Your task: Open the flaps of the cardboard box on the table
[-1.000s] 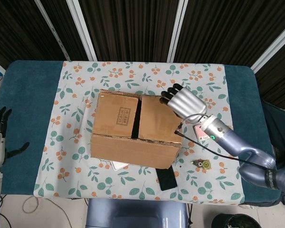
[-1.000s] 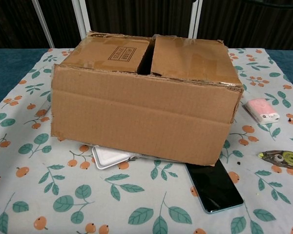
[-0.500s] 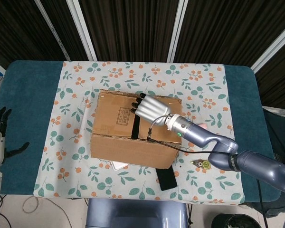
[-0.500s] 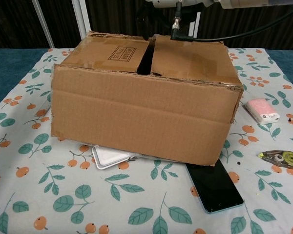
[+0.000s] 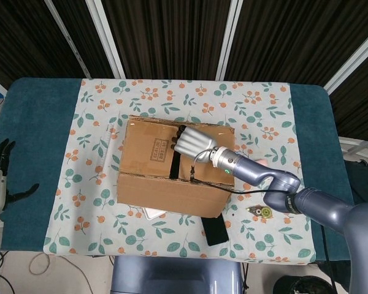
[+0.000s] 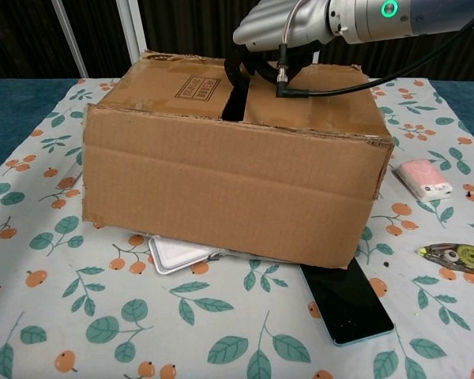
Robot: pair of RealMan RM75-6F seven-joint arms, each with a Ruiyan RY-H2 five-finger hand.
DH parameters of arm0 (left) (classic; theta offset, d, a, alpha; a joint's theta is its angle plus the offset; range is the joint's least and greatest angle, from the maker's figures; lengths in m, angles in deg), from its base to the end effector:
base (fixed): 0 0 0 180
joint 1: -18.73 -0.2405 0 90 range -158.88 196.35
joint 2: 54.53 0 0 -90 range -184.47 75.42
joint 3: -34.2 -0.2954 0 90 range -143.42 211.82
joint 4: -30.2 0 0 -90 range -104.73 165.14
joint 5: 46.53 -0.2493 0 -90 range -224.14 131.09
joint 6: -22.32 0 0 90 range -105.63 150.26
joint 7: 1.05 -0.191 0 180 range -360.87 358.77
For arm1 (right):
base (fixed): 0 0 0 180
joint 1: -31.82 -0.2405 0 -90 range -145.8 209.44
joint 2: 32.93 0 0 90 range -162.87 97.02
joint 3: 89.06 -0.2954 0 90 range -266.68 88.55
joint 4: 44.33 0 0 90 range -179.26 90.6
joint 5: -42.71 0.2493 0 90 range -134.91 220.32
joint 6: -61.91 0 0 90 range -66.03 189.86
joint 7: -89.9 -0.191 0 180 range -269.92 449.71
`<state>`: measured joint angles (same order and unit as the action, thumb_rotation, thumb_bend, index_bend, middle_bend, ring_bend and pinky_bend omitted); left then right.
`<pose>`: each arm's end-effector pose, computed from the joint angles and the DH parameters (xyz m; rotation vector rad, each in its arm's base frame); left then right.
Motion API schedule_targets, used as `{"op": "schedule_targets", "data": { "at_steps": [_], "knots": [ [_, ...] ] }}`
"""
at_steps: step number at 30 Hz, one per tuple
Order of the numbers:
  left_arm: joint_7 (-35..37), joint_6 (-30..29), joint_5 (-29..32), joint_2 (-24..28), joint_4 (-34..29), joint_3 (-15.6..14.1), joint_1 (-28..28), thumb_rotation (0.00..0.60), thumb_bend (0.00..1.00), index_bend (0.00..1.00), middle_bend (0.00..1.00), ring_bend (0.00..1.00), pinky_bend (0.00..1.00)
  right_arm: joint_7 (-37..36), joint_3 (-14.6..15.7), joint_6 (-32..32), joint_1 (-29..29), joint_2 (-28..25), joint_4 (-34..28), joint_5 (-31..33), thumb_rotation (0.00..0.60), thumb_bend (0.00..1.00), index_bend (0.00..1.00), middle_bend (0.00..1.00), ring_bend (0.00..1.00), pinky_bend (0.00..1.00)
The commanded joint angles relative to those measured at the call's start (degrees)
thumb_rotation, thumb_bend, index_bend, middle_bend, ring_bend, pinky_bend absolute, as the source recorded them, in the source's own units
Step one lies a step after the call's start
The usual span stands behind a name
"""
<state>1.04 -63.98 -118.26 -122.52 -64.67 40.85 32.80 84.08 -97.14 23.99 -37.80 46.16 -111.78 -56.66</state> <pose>-0.3364 0.3014 0.1399 -1.1734 -0.9813 -1.0709 -0.0138 -0.5185 -0.0282 2.3929 -0.1147 0.8472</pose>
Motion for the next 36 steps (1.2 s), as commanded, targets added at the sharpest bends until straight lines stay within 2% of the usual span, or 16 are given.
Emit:
{"op": "schedule_targets", "data": {
  "at_steps": [1,18,21,28,36],
  "knots": [
    [0.0,0.4,0.1,0.2,-0.2,0.4,-0.2,0.6,0.1,0.01,0.0,0.0,0.14,-0.7,0.8,-0.2,-0.5,0.5,0.5,-0.3,0.6,1.0,0.44,0.36,0.35,0.3],
    [0.4,2.2,0.4,0.5,-0.7,2.0,-1.1,0.6,0.1,0.01,0.0,0.0,0.14,-1.9,3.9,-1.7,-4.0,2.4,3.2,-2.1,0.6,1.0,0.45,0.36,0.35,0.3],
    [0.5,2.5,0.5,0.6,-0.8,2.2,-1.2,0.6,0.1,0.01,0.0,0.0,0.15,-1.8,4.6,-1.1,-4.5,2.5,3.4,-2.2,0.6,1.0,0.47,0.39,0.35,0.3],
    [0.8,3.2,0.4,0.8,-1.3,2.6,-1.4,0.6,0.1,0.01,0.0,0.0,0.15,0.2,5.5,-1.5,-4.8,1.7,3.5,-2.2,0.6,1.0,0.61,0.53,0.35,0.3],
    [1.0,3.7,0.1,1.0,-2.0,2.9,-1.8,0.6,0.1,0.01,0.0,0.0,0.15,3.7,5.7,-2.4,-5.1,-1.5,1.0,-2.4,0.6,1.0,0.64,0.55,0.37,0.3]
  ]
}}
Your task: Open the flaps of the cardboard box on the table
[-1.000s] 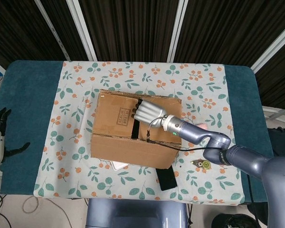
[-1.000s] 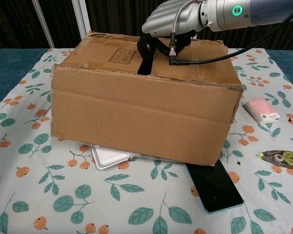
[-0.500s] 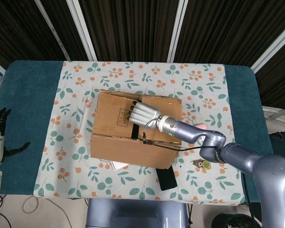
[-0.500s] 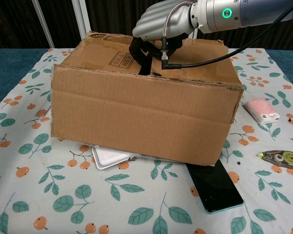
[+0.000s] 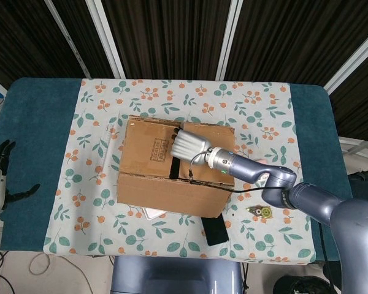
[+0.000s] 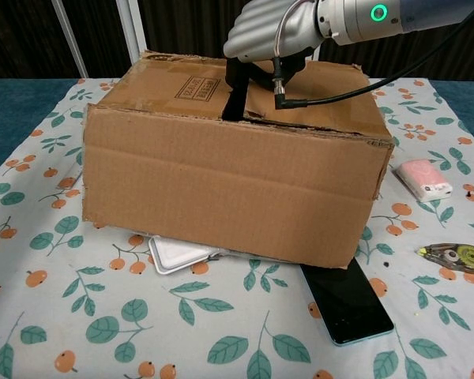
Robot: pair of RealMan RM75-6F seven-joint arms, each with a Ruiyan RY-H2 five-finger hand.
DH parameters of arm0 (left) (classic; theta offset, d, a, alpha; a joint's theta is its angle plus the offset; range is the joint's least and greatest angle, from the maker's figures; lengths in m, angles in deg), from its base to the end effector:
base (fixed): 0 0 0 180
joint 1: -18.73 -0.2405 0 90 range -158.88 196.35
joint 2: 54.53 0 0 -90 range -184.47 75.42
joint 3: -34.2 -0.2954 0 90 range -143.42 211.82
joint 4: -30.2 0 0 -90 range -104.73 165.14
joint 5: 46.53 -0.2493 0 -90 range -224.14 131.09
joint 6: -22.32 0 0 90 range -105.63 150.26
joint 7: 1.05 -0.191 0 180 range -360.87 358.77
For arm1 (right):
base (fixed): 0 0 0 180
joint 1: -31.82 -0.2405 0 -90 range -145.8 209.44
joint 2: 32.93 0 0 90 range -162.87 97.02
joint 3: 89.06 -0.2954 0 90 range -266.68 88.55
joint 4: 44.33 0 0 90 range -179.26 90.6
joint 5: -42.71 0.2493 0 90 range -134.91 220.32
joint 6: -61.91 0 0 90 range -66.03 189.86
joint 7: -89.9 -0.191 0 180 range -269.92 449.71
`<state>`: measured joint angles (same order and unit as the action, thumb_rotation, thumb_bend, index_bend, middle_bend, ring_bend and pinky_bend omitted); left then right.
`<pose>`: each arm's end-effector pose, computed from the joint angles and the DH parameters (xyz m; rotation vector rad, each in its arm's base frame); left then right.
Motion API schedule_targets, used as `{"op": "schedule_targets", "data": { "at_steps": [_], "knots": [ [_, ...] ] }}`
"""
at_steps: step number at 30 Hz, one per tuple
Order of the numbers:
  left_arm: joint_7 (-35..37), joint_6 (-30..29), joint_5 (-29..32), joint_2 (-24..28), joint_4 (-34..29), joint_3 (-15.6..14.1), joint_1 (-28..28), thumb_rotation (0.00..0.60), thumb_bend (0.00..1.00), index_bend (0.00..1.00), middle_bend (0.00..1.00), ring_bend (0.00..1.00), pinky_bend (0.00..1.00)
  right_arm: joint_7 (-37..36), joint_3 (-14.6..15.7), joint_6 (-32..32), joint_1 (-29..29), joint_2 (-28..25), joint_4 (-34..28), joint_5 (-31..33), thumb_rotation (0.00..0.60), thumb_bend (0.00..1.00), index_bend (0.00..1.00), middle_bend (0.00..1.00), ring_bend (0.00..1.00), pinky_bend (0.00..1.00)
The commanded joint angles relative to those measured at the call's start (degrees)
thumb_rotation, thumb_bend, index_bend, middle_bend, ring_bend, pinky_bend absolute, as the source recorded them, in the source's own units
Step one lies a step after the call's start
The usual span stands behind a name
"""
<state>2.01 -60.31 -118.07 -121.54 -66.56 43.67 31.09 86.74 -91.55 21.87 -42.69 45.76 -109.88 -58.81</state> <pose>-0.3362 0.3021 0.1405 -1.1561 -1.0432 -1.0768 -0.0021 -0.5181 -0.0314 2.4345 0.1213 0.7631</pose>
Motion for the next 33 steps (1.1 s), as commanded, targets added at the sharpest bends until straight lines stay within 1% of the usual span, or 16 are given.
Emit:
{"op": "schedule_targets", "data": {
  "at_steps": [1,8,15,22,33],
  "knots": [
    [0.0,0.1,-0.1,0.0,-0.1,0.0,-0.1,0.6,0.1,0.01,0.0,0.0,0.15,1.3,0.0,-0.4,-0.3,-1.4,-1.3,-0.2,0.6,1.0,0.65,0.55,0.37,0.3],
    [0.2,0.3,-0.3,0.0,-0.1,0.4,-0.3,0.6,0.11,0.02,0.0,0.0,0.16,4.2,-0.2,0.2,-1.3,-5.5,-4.8,-0.5,0.6,1.0,0.68,0.57,0.38,0.3],
    [0.3,0.1,-0.9,-0.2,0.2,0.6,-0.5,0.6,0.13,0.02,0.0,0.0,0.16,7.3,-0.1,1.2,-1.9,-9.6,-8.1,-0.9,0.6,1.0,0.68,0.57,0.38,0.3],
    [-0.1,0.4,-0.9,-0.1,0.1,0.6,-0.6,0.6,0.13,0.02,0.0,0.0,0.16,10.4,-0.3,1.7,-2.0,-13.0,-10.7,-1.0,0.6,1.0,0.68,0.57,0.38,0.3],
    [0.0,0.7,-1.1,-0.1,-0.1,0.8,-0.9,0.6,0.13,0.02,0.0,0.0,0.16,13.4,-0.8,4.8,-2.9,-17.2,-13.8,-0.1,0.6,1.0,0.68,0.54,0.38,0.3]
  ]
}}
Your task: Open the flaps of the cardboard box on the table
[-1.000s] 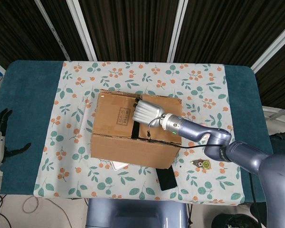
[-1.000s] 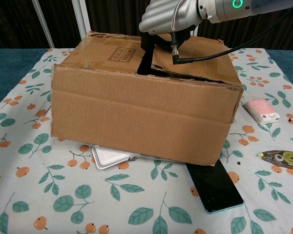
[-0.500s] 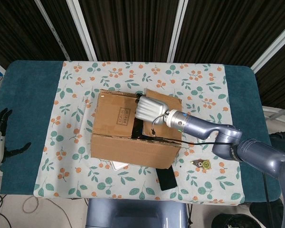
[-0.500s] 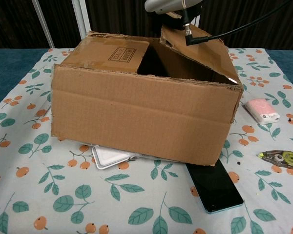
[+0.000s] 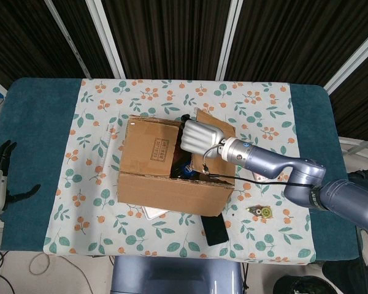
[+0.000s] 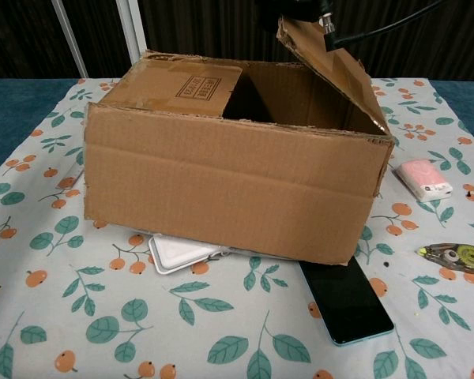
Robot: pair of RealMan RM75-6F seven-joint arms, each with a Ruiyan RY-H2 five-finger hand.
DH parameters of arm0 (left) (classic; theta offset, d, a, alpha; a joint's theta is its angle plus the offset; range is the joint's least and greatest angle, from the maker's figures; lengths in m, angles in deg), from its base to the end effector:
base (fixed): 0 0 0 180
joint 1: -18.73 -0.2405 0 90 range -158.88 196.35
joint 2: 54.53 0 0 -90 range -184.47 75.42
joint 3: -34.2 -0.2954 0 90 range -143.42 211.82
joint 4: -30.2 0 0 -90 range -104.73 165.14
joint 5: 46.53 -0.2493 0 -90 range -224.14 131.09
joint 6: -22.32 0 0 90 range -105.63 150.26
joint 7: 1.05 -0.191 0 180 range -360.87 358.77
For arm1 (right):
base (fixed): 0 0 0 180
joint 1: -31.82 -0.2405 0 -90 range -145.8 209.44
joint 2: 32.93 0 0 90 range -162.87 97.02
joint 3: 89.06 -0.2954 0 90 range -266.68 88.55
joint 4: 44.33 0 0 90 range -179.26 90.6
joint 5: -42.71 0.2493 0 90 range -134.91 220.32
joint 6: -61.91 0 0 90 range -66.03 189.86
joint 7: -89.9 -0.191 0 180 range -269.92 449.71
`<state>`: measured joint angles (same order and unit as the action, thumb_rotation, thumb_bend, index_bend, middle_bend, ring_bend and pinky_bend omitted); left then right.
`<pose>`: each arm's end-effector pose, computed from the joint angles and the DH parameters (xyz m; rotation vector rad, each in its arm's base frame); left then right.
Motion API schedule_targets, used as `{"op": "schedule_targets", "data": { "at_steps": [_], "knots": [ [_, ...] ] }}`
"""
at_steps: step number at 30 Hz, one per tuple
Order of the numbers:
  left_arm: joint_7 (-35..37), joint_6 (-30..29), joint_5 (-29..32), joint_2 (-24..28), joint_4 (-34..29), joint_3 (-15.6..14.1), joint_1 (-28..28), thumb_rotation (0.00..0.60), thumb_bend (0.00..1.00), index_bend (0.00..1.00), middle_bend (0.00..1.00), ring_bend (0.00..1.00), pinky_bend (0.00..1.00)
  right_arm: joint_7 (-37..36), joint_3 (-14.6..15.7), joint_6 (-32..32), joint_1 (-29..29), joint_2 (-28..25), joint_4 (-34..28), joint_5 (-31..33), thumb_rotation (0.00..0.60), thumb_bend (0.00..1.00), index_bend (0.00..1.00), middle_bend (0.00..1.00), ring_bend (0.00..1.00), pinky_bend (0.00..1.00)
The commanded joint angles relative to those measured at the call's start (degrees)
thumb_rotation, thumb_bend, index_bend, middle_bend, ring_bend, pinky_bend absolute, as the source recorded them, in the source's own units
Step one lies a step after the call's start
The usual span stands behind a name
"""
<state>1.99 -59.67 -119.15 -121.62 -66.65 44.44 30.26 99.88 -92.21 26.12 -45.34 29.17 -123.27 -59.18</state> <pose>-0.3352 0.3006 0.1397 -1.1624 -1.0440 -1.0815 0.0181 -0.5110 0.0558 2.3424 0.4616 0.5694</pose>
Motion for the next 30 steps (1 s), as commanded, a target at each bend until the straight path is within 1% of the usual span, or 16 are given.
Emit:
{"op": "schedule_targets", "data": {
  "at_steps": [1,8,17,25,30],
  "knots": [
    [0.0,0.1,0.0,0.0,0.0,0.0,0.0,0.6,0.13,0.02,0.0,0.0,0.16,0.3,-0.3,0.9,-0.3,-0.9,-0.7,0.5,0.6,1.0,0.68,0.54,0.37,0.3],
    [-0.1,0.5,-0.1,0.0,0.0,0.0,-0.1,0.6,0.13,0.02,0.0,0.0,0.17,1.9,-0.8,2.5,-0.2,-2.9,-2.4,1.9,0.6,1.0,0.68,0.53,0.37,0.3],
    [-0.1,0.9,-0.1,0.1,-0.2,0.0,-0.1,0.6,0.13,0.02,0.0,0.0,0.17,3.3,-1.8,3.2,0.5,-5.6,-4.9,3.4,0.6,1.0,0.67,0.49,0.35,0.3],
    [-0.1,1.1,-0.1,0.1,-0.3,0.0,-0.2,0.6,0.13,0.02,0.0,0.0,0.17,4.4,-2.0,3.7,1.2,-7.5,-6.7,3.9,0.6,1.0,0.65,0.46,0.34,0.3],
    [-0.1,1.2,0.0,0.2,-0.4,0.0,-0.3,0.6,0.13,0.02,0.0,0.0,0.17,4.7,-2.3,4.1,1.7,-9.0,-7.8,4.7,0.6,1.0,0.62,0.43,0.31,0.28]
  ]
}}
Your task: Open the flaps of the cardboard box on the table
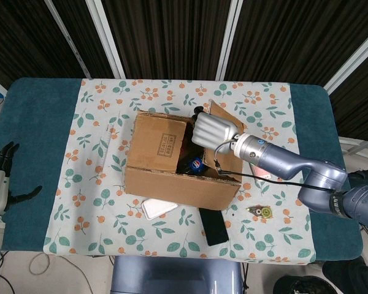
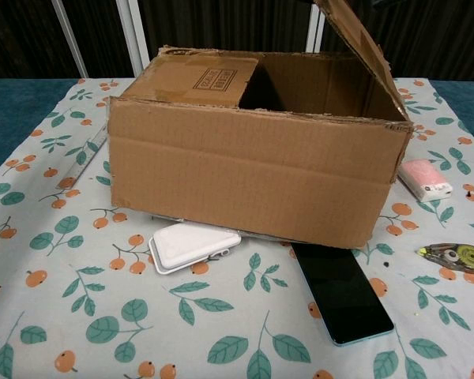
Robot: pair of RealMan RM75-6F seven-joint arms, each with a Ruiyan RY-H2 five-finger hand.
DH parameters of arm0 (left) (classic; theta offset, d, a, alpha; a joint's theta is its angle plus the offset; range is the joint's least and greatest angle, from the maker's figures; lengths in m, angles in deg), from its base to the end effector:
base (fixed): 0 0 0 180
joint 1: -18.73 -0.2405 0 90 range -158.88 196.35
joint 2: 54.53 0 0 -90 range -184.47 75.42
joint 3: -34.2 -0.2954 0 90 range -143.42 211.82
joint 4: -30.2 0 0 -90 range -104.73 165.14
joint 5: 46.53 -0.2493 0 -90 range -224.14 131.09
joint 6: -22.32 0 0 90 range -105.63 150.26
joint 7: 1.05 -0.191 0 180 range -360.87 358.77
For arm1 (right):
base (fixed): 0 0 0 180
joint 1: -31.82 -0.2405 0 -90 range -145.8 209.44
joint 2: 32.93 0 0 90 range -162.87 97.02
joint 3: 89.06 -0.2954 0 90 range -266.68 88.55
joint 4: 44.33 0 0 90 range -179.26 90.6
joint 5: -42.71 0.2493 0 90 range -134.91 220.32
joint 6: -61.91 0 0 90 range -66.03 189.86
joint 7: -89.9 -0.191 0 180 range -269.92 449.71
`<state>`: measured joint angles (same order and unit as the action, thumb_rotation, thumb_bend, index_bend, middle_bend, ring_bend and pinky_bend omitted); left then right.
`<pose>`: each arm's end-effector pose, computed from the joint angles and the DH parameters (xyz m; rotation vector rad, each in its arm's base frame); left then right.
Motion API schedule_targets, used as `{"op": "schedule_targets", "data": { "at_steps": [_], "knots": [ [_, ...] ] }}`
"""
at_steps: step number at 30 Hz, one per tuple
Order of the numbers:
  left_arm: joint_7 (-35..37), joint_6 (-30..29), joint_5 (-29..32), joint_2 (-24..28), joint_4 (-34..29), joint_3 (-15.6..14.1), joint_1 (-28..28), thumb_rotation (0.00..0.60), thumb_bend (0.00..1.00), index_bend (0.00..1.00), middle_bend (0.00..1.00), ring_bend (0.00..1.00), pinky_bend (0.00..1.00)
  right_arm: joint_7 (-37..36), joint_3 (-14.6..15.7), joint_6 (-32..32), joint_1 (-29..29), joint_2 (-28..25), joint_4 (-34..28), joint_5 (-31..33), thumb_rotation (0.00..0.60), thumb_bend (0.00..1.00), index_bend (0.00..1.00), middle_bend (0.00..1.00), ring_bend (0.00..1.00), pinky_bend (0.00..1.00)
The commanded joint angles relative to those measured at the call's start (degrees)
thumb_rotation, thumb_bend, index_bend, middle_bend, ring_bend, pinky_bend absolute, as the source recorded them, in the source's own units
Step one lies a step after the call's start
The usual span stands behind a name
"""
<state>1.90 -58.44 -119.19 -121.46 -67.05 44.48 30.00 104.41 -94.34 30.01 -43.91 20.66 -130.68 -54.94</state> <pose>-0.3358 0.2993 0.1360 -1.1735 -1.0648 -1.0696 0.0135 -0.5047 0.1011 2.2925 0.4341 0.4920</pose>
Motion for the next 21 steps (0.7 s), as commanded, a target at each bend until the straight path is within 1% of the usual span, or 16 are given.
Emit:
{"op": "schedule_targets", "data": {
  "at_steps": [1,13,18,21],
  "knots": [
    [-0.1,0.0,0.0,0.0,0.0,0.0,0.0,0.6,0.13,0.02,0.0,0.0,0.17,0.3,-0.3,0.3,0.4,-0.8,-0.6,0.6,0.6,1.0,0.62,0.43,0.31,0.28],
    [-0.2,0.1,-0.3,0.0,-0.1,-0.1,-0.1,0.6,0.13,0.02,0.0,0.0,0.17,2.0,-0.7,0.2,2.5,-3.5,-3.1,1.7,0.6,1.0,0.6,0.41,0.3,0.28],
    [-0.3,0.2,-0.3,0.0,-0.1,-0.1,-0.1,0.6,0.13,0.02,0.0,0.0,0.17,3.0,-1.1,0.7,3.2,-5.0,-4.6,2.3,0.6,1.0,0.52,0.36,0.28,0.27],
    [-0.3,0.2,-0.3,0.0,-0.1,-0.1,-0.1,0.6,0.13,0.02,0.0,0.0,0.17,3.7,-1.4,1.0,3.5,-5.7,-5.3,2.9,0.6,1.0,0.5,0.35,0.28,0.27]
  ]
}}
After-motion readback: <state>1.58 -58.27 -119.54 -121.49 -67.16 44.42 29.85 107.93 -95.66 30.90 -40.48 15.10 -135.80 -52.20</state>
